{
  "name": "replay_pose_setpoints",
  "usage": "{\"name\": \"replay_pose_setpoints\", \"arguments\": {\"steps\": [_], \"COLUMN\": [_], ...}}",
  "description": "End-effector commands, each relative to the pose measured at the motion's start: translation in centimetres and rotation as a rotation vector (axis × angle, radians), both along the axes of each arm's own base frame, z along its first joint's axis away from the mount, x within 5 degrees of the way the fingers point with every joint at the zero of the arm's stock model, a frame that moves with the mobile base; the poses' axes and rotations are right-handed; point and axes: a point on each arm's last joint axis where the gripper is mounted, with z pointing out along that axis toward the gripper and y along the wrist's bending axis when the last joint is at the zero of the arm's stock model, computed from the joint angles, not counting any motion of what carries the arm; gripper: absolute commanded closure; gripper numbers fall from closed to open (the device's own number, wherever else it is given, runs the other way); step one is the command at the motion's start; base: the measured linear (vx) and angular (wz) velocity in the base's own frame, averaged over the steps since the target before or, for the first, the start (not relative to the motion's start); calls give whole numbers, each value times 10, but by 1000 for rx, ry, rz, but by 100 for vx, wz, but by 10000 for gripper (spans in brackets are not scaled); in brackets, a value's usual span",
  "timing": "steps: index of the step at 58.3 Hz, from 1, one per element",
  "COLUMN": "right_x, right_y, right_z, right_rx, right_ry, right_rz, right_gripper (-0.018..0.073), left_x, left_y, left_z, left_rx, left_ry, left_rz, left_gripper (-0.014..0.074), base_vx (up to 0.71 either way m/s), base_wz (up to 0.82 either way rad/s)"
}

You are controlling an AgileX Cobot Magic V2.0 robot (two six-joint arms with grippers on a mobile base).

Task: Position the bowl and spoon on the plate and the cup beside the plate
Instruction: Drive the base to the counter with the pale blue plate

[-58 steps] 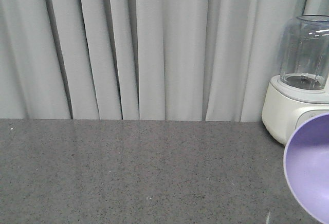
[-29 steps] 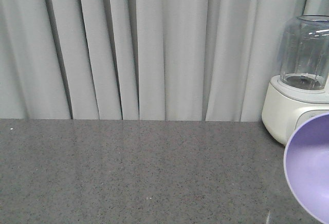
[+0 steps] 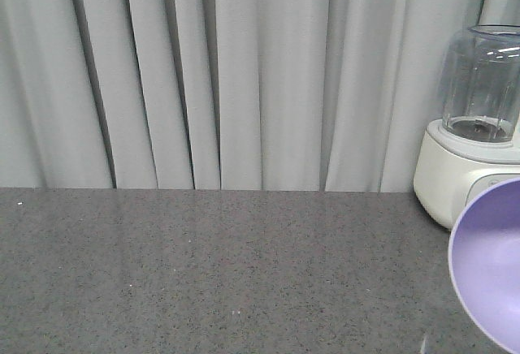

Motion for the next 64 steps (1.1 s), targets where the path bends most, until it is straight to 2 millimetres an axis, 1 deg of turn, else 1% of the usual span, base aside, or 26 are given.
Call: {"name": "replay_pose_setpoints", "arguments": {"steps": [1,24,64], "right_x": [-1,-1,-1], "right_y": [0,0,0], "right_z": [18,18,18], "right_rx": [-6,-6,-5], "right_ry": [-127,-127,-130], "right_rz": [5,5,5], "right_gripper": [568,568,568], "left_x": [-1,-1,-1], "left_y": [-1,-1,-1], "left_z": [17,17,17], "left_rx": [-24,-24,-24], "left_ry": [-116,-116,-116], "left_rz": [-1,-1,-1], "left_gripper": [602,602,602], "base_vx": [-2,-8,-22], "base_wz": [0,1,-4]}}
